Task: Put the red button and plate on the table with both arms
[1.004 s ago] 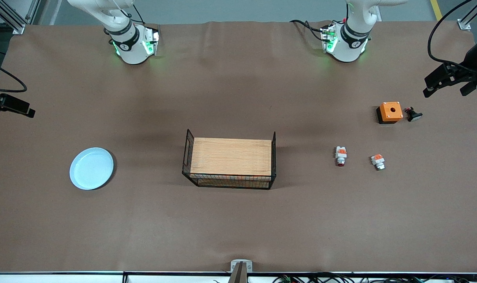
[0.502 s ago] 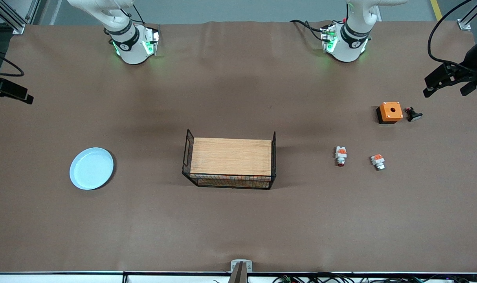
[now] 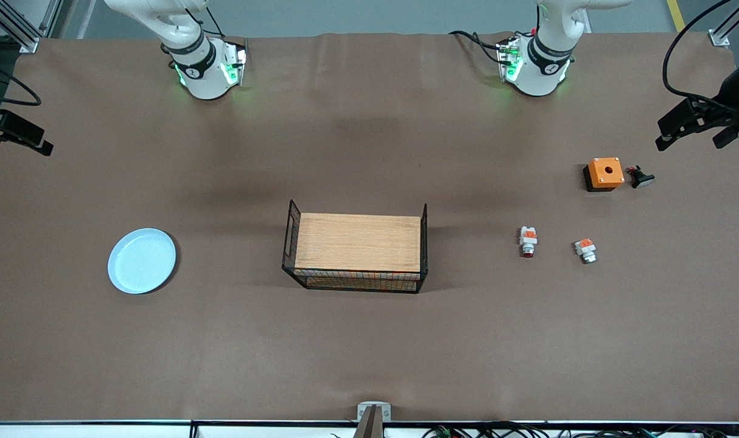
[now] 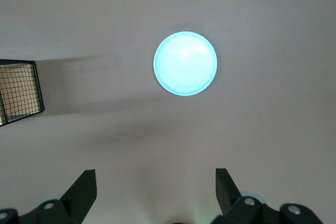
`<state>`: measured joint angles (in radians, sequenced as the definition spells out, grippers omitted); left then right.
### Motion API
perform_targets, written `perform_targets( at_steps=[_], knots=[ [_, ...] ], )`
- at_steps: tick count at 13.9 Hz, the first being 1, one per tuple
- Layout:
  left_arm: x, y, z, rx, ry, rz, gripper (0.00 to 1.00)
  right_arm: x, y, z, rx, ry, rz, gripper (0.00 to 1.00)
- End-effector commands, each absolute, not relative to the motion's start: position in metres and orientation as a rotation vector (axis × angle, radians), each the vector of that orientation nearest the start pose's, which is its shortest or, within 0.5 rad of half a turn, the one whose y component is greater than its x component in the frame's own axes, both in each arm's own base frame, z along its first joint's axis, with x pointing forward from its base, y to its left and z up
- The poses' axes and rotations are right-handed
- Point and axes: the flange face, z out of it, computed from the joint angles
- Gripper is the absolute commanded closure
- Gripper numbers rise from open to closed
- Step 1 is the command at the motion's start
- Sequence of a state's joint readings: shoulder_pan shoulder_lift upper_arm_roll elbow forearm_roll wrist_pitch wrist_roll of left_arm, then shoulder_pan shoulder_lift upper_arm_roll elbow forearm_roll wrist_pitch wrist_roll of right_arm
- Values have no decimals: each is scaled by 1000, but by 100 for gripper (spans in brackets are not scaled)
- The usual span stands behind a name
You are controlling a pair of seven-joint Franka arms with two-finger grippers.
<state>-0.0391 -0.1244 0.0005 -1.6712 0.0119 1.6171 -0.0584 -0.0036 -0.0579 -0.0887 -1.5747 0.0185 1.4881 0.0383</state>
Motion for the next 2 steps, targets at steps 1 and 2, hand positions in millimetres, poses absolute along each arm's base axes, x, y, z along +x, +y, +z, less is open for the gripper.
perform_targets(
  at_steps=[1,2],
  knots=[
    [521,-22,653,-3146,-31,-101,0,506,-45,649,-3121,176,7,0],
    [521,-22,653,-3146,-34,-101,0,506,-43,649,-3121,171,7,0]
  ],
)
